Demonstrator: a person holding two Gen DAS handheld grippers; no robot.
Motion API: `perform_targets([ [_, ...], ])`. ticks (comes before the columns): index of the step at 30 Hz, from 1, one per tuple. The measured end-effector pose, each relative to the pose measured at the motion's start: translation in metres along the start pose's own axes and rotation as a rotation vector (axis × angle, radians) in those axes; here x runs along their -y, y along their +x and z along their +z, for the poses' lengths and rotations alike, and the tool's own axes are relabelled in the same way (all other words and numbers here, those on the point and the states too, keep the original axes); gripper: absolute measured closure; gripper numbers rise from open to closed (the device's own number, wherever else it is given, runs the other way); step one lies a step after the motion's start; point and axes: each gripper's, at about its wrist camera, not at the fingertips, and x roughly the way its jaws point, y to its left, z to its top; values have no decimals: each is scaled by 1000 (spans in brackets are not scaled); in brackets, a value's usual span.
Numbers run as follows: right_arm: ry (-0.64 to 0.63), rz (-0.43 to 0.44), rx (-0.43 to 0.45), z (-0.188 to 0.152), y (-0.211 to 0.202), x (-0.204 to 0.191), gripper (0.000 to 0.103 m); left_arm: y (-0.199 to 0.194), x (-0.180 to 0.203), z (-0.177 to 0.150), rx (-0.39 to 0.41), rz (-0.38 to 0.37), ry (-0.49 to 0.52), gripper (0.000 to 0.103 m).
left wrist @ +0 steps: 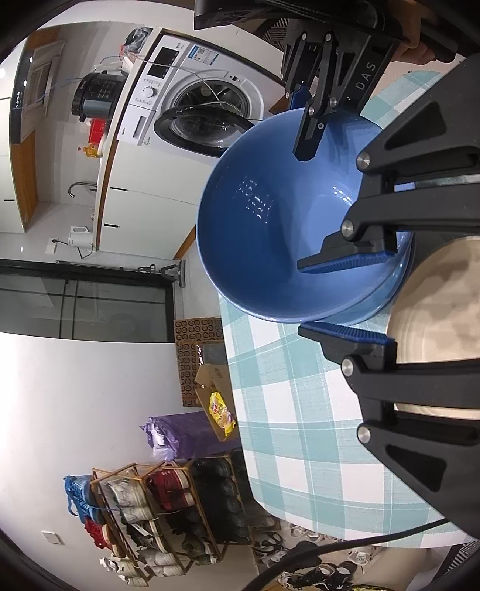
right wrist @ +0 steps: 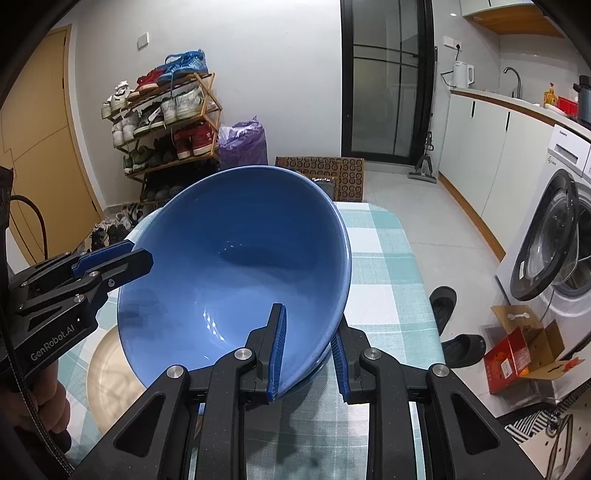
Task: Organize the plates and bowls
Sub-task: 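Lower the held large blue bowl over the stacked bowls, then open both tools to release the large blue bowl onto the stack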
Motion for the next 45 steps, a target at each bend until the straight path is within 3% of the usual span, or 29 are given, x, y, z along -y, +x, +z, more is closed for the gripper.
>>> perform_targets([
  [26, -30, -38, -102, -1, 66, -17, 78, 50, -18, -17, -122, 2, -18, 78],
  [35, -77, -22, -86, -5, 63, -21, 58, 50, -20, -18, -127, 13, -3, 74],
  [37, -84, -25, -83, -6, 62, -22, 57, 49, -21, -18, -131, 19, 3, 59],
  [41, -77, -10, -68, -6, 59, -17, 54, 47, -23, -19, -127, 14, 6, 53],
  [43, -77, -16, -61, -7, 57, -16, 39, 46, -25, -19, -123, 14, 1, 49],
  [45, -71, -18, -48, -8, 55, -14, 35, 46, -27, -20, -124, 18, -7, 49],
])
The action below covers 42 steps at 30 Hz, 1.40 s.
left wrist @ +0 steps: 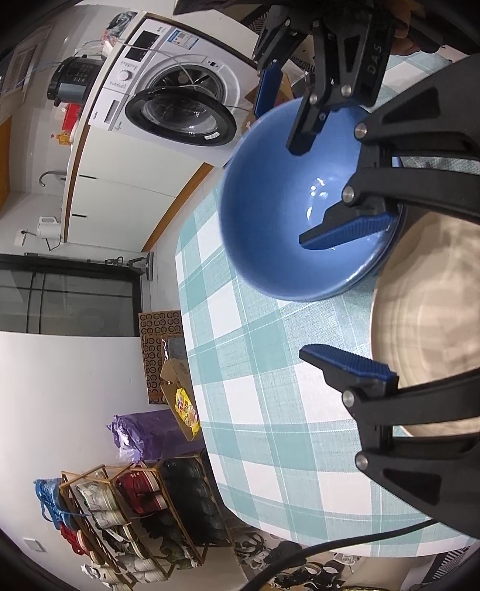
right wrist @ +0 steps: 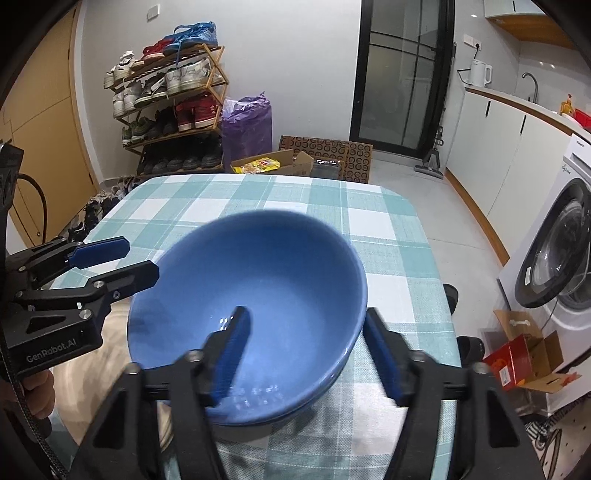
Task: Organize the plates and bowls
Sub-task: 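Open both tools to release the large blue bowl onto the stack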
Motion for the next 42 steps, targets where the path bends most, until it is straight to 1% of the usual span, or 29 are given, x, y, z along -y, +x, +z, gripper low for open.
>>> perform_targets([
  [2, 11, 10, 11, -1, -3, 2, 34, 1, -2, 0, -5, 2, -7, 49],
  [4, 24, 22, 16, -3, -4, 6, 27, 2, -3, 0, -9, 5, -14, 49],
  [9, 55, 39, 22, -8, -6, 15, 24, 4, -2, -1, -19, -1, -19, 49],
  [12, 84, 66, 33, -12, -8, 21, 22, 4, -1, -3, -22, 1, -13, 47],
  [15, 103, 74, 47, -15, -12, 27, 21, 3, 0, -4, -23, 0, -15, 41],
  [17, 118, 87, 54, -18, -13, 30, 21, 4, 0, -5, -24, -4, -18, 33],
  [18, 126, 95, 56, -19, -13, 31, 21, 3, 0, -6, -21, -4, -20, 27],
  [21, 154, 125, 65, -24, -14, 36, 20, 2, 0, -7, -14, -13, -27, 24],
  [24, 194, 158, 68, -27, -12, 42, 20, 3, -2, -7, -10, -23, -46, 18],
  [27, 215, 161, 60, -31, -7, 45, 20, 3, -4, -6, -7, -35, -75, 18],
  [30, 234, 179, 51, -32, -5, 47, 20, 7, -6, -6, -24, -50, -101, 18],
  [38, 322, 217, 57, -38, 3, 56, 20, 13, -4, -8, -64, -83, -131, 18],
  [42, 295, 218, 23, -39, 7, 52, 20, 16, -7, -6, -68, -96, -168, 18],
])
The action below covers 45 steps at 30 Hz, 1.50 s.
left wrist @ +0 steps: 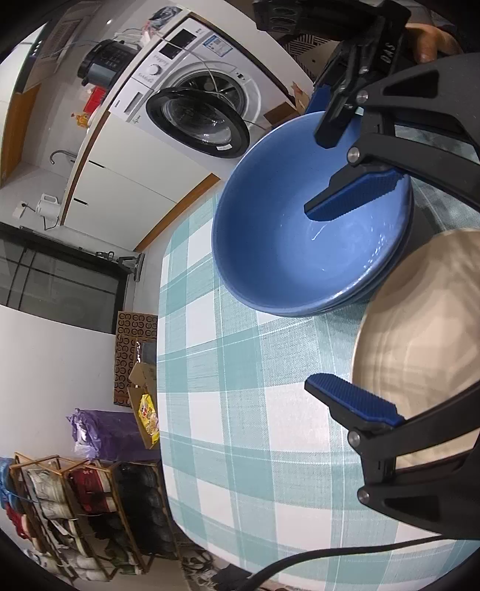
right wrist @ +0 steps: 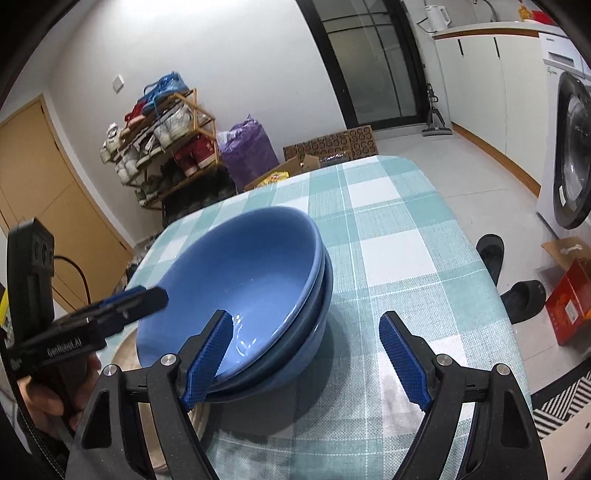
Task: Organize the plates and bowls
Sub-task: 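Open both tools to release the large blue bowl onto the stack, then close both tools on the rim of the stacked blue bowls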
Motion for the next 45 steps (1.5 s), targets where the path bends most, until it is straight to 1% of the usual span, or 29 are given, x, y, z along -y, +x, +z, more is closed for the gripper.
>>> perform_targets([
  [2, -20, 10, 0, 1, 0, -2, 20, 3, 0, 0, -7, 4, -9, 18],
  [5, -24, 16, -6, 2, 4, -3, 20, 5, 1, -1, -18, -9, -9, 18],
  [8, -10, 26, -12, 2, 8, 0, 23, 7, 3, -2, -20, -1, -5, 18],
  [12, 30, 68, -22, 0, 14, 4, 29, 11, 3, -4, -32, -7, -13, 18],
  [14, 42, 82, -26, 0, 16, 5, 30, 13, 4, -4, -39, -10, -12, 18],
  [16, 60, 105, -27, 0, 17, 7, 36, 14, 6, -5, -43, -18, -10, 18],
  [21, 73, 138, -24, -1, 17, 3, 46, 15, 12, -5, -52, -47, 13, 19],
  [23, 71, 131, -24, -1, 17, 1, 46, 15, 15, -6, -58, -55, 25, 23],
  [24, 70, 130, -24, -1, 16, 1, 47, 15, 16, -6, -64, -63, 30, 31],
  [25, 72, 129, -24, -1, 15, 1, 47, 16, 17, -6, -71, -68, 33, 35],
  [26, 73, 129, -23, -1, 15, 1, 47, 16, 18, -6, -74, -51, 34, 36],
  [28, 75, 127, -23, 0, 15, 0, 48, 16, 18, -6, -75, -27, 38, 47],
  [31, 78, 125, -21, -1, 15, 0, 49, 16, 17, -7, -76, 3, 42, 55],
  [37, 77, 118, -24, 0, 15, 1, 52, 16, 20, -8, -78, 36, 69, 59],
  [45, 80, 125, -21, 1, 12, 2, 52, 12, 21, -5, -69, 37, 71, 59],
])
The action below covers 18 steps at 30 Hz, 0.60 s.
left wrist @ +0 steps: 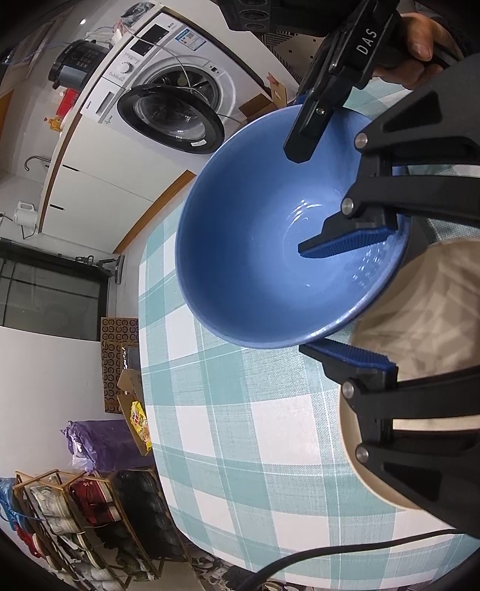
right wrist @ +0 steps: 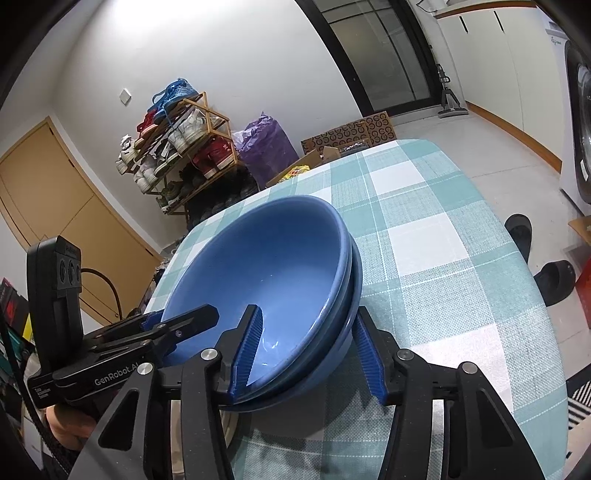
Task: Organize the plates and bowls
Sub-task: 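Close both tools on the rim of the stacked blue bowls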
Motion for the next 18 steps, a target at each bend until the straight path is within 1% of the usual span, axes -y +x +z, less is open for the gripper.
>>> perform_targets([
  [18, -26, 29, 55, 4, -32, -13, 52, -32, 8, 6, 69, 13, 13, 59],
])
